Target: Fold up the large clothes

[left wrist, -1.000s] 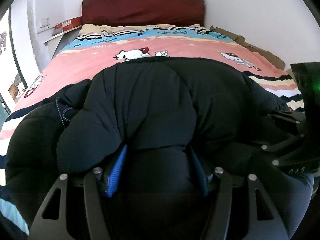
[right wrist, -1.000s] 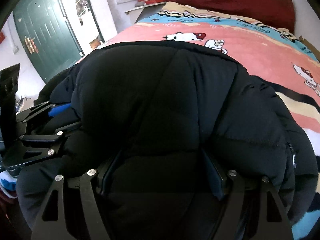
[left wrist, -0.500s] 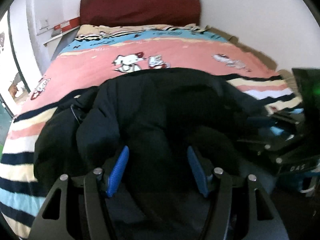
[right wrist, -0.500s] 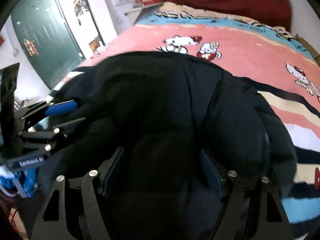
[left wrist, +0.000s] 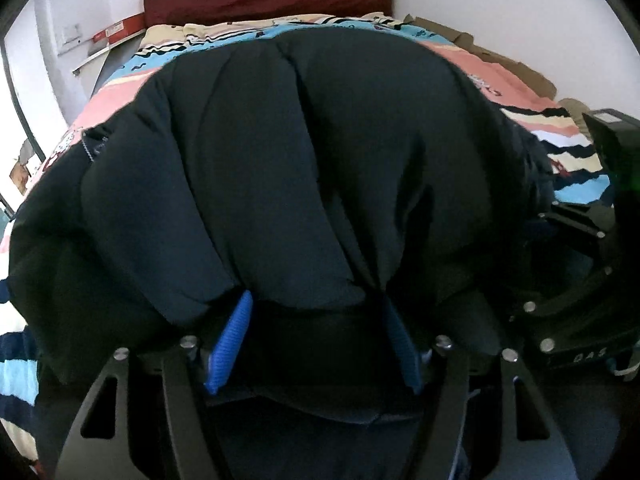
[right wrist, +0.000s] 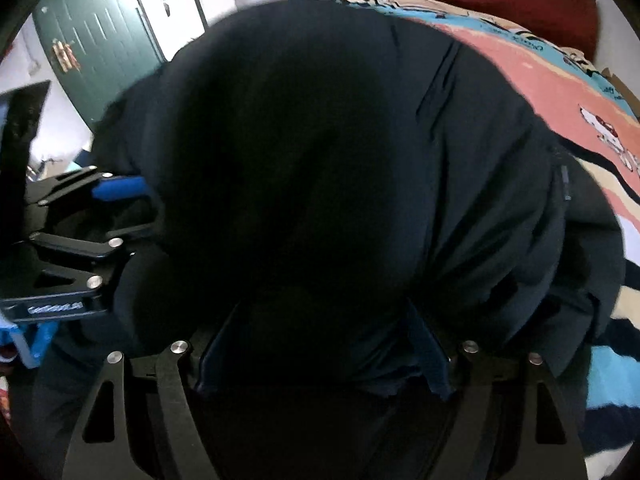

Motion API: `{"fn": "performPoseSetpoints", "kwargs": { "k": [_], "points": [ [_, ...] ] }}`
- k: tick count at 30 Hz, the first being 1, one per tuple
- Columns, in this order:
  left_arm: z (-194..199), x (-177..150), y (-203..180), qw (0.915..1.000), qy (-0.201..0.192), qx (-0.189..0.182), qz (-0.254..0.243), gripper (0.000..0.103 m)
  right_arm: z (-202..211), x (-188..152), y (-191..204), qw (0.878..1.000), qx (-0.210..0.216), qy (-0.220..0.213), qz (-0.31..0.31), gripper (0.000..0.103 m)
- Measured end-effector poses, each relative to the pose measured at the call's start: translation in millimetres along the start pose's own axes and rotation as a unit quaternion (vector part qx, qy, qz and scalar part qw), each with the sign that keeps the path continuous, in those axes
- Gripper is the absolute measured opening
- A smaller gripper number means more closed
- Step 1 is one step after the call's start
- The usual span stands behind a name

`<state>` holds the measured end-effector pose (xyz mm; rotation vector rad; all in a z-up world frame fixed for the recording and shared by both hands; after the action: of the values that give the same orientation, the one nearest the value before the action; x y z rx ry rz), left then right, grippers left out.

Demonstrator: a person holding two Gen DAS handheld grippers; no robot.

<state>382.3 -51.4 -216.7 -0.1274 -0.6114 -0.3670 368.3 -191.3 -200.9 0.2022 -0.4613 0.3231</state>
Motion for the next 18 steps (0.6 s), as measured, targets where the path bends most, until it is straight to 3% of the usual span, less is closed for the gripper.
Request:
{"fn": "performPoseSetpoints", "kwargs": {
  "k": [4,8,13,18],
  "points": [
    [-1.9,-1.4,-2.3,1.0,0.002,0.006,-0.001,0.065,-8.8,-0.9,0.0,1.0,-0.014,0.008,0.006,0.078],
    [22.2,0.2,-8.2,0.9999,-0.003,0.015,0.0,0.065,3.4,-1.8,4.6,0.999,-0.035,0.009,0.013,0.078],
    [80.4,-12.7,-9.6,0.9997,-0.022,0.015,0.003,0.065,55.2,-14.0,10.2,1.0,-0.024,-0.007,-0.012,0.083],
    [130.6,-41.7,4.2,0.9991,-0.02,0.037,0.002,0.065,122.0,-53.3,5.0,0.998,-0.035,-0.04,-0.03,0.089]
  ]
}}
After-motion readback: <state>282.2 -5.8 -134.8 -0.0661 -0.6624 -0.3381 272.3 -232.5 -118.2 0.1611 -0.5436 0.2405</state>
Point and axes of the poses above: each gripper's, at about its wrist camera, not at the fingertips, and z roughly against the way its jaws point, y to its left, x to its top, the point moved 5 cm from there along -z, roughly the way its jaws point, and after that the axes turned 1 degree about -z, right-handed, at the moved point
